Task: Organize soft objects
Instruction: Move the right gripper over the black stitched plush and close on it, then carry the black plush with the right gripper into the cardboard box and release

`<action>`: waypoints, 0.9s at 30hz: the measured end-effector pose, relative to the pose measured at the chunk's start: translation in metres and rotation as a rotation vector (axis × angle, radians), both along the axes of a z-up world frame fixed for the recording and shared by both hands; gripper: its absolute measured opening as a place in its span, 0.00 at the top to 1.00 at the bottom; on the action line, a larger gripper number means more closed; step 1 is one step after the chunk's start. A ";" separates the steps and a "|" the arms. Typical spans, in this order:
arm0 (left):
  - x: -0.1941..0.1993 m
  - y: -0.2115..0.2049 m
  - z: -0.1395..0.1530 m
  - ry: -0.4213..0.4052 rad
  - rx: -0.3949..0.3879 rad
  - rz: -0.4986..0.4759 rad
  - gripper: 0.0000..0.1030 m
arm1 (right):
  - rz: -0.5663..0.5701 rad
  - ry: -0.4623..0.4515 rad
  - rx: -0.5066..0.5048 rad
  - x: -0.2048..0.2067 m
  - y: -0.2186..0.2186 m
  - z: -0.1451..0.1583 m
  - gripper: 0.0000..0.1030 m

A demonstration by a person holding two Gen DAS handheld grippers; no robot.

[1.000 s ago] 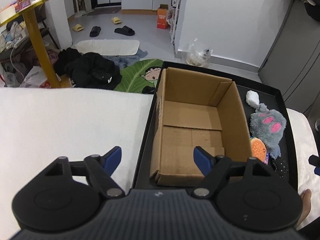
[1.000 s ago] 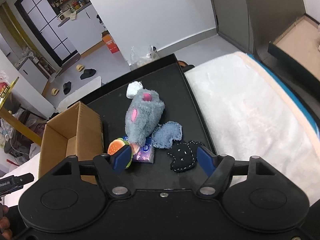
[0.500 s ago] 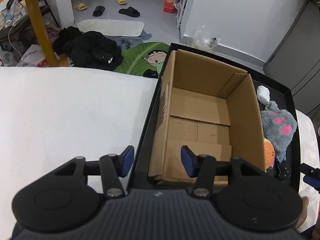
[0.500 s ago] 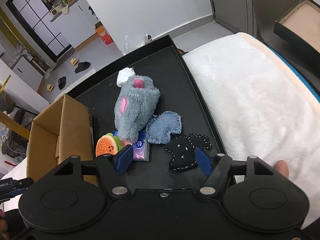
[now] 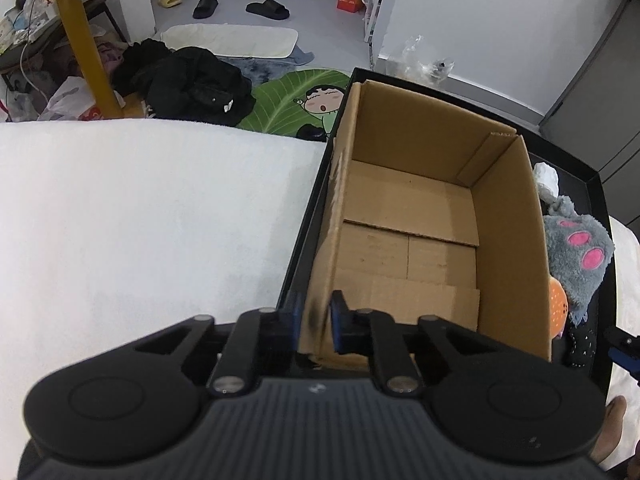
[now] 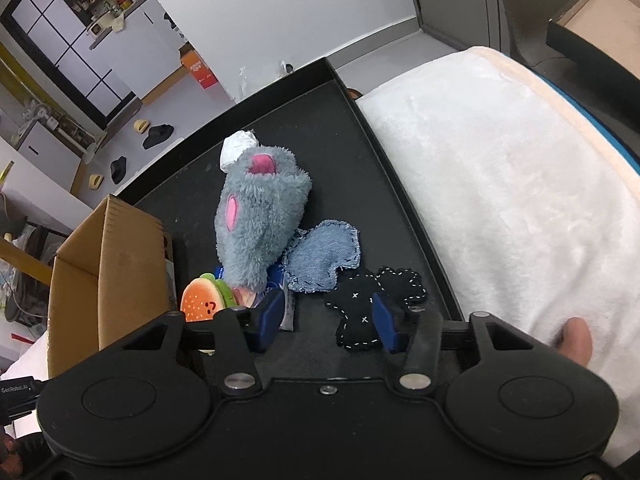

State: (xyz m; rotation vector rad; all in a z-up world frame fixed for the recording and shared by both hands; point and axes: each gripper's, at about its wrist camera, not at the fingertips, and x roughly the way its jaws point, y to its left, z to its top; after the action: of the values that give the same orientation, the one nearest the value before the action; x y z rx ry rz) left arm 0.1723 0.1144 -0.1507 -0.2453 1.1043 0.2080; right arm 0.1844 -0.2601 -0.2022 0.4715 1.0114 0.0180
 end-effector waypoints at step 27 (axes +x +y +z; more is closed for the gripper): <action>-0.001 -0.011 0.007 -0.001 0.055 -0.027 0.91 | 0.025 0.066 -0.204 0.008 0.021 -0.027 0.77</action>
State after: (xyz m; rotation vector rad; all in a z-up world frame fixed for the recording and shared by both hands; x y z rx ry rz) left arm 0.1709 0.1038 -0.1436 -0.1812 1.0986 0.2145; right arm 0.1921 -0.2394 -0.2289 0.2744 1.0714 -0.0784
